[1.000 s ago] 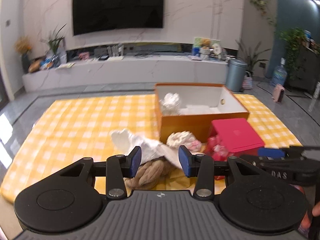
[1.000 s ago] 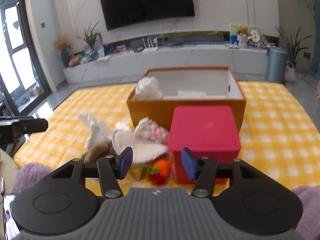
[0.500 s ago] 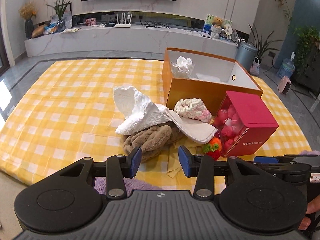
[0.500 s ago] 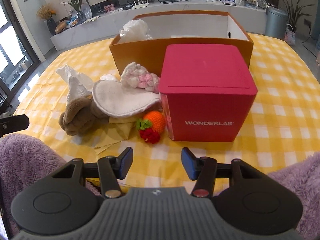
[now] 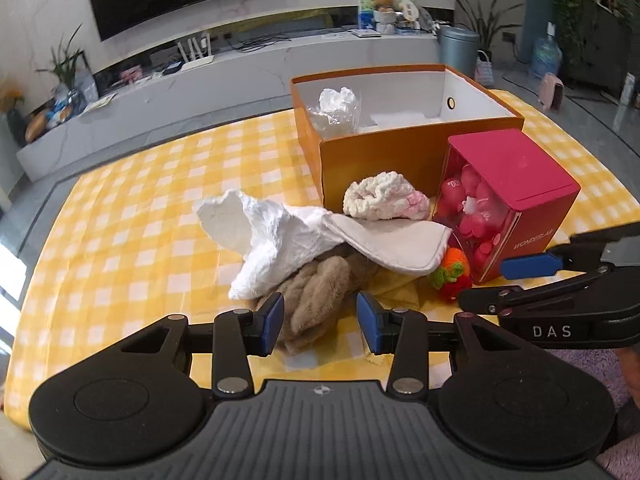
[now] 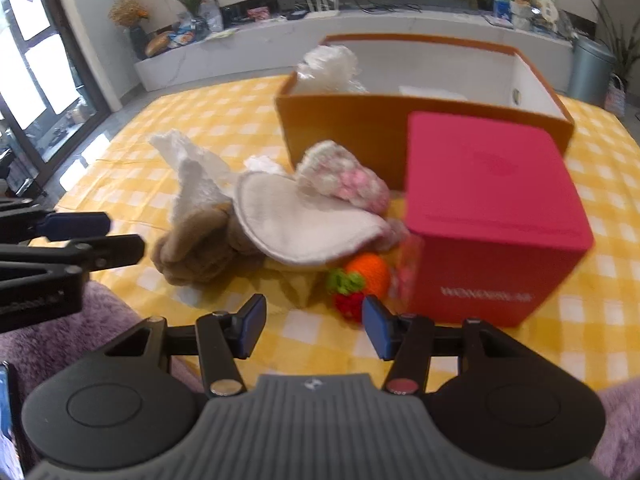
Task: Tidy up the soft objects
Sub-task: 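Move both tools down to the white tissue and beige round pad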
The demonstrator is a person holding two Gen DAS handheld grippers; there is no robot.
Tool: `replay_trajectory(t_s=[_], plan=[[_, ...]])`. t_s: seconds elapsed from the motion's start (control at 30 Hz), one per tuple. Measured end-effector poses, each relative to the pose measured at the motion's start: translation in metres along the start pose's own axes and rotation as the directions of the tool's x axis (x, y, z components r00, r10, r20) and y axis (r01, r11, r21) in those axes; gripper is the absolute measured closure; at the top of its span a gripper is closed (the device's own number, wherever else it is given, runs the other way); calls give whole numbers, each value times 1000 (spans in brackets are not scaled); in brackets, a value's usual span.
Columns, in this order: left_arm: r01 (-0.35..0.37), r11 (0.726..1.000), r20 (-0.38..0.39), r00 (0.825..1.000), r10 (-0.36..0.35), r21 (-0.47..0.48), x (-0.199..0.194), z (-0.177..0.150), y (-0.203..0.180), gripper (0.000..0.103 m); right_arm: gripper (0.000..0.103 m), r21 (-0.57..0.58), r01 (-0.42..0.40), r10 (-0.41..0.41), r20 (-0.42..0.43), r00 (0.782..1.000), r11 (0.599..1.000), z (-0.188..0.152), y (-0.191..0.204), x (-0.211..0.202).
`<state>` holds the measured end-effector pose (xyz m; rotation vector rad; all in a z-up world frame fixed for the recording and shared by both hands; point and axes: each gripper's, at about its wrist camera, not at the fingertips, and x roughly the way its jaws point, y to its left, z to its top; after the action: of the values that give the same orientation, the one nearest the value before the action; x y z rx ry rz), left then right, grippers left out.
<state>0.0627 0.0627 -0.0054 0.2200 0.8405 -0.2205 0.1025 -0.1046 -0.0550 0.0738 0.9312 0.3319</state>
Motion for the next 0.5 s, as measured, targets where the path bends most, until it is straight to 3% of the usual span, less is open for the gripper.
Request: replay_trajectory(t_s=[0.17,0.5], plan=[[-9,996,-11,1000,10,94,12,20,12,54,50,-55,-45,45,5,999,997,14,17,10],[48,979,-39,998,-41,200,68,39,32,47,51,-126,-21,15,-46,999,992,42,28,55]])
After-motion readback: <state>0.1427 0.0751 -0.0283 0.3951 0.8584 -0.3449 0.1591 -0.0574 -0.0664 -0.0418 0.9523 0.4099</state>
